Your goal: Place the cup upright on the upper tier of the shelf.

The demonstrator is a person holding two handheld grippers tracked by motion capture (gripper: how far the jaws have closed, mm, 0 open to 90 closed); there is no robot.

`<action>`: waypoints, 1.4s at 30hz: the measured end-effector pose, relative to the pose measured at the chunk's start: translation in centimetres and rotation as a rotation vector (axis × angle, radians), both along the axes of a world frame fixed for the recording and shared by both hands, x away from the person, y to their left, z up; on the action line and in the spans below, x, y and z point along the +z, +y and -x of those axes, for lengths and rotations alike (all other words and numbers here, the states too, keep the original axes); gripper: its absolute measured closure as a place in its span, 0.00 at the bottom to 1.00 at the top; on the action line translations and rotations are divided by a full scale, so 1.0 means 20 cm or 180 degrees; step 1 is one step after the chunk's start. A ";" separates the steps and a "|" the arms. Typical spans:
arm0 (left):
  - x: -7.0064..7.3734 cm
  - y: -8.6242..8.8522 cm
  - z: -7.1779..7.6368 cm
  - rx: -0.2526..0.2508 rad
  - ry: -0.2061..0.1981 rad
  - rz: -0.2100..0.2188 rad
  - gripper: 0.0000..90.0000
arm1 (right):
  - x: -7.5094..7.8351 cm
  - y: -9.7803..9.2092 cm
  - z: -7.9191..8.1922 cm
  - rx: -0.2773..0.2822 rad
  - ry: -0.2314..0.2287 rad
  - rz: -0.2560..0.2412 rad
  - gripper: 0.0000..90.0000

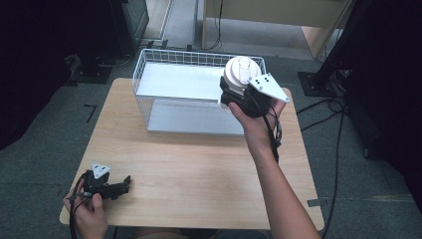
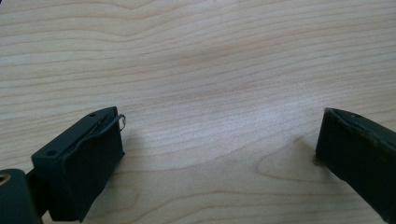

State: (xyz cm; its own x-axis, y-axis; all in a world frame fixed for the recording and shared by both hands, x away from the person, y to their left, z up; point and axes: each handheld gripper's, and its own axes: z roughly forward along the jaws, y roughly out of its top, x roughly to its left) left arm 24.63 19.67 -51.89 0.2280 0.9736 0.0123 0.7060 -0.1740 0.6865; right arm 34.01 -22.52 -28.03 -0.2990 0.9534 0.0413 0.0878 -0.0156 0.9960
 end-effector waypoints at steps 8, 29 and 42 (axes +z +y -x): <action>0.00 0.00 0.00 0.0003 -0.0005 0.0003 0.01 | 0.01 -0.02 -0.09 -0.0082 0.0037 -0.0003 0.17; 0.00 0.00 0.00 0.0005 0.0002 0.0006 0.01 | 0.04 0.01 -0.37 -0.0130 0.0133 0.0025 0.17; 0.00 0.00 -0.01 0.0014 -0.0004 0.0005 0.01 | 0.03 0.12 -0.46 -0.0217 0.0130 0.0044 0.16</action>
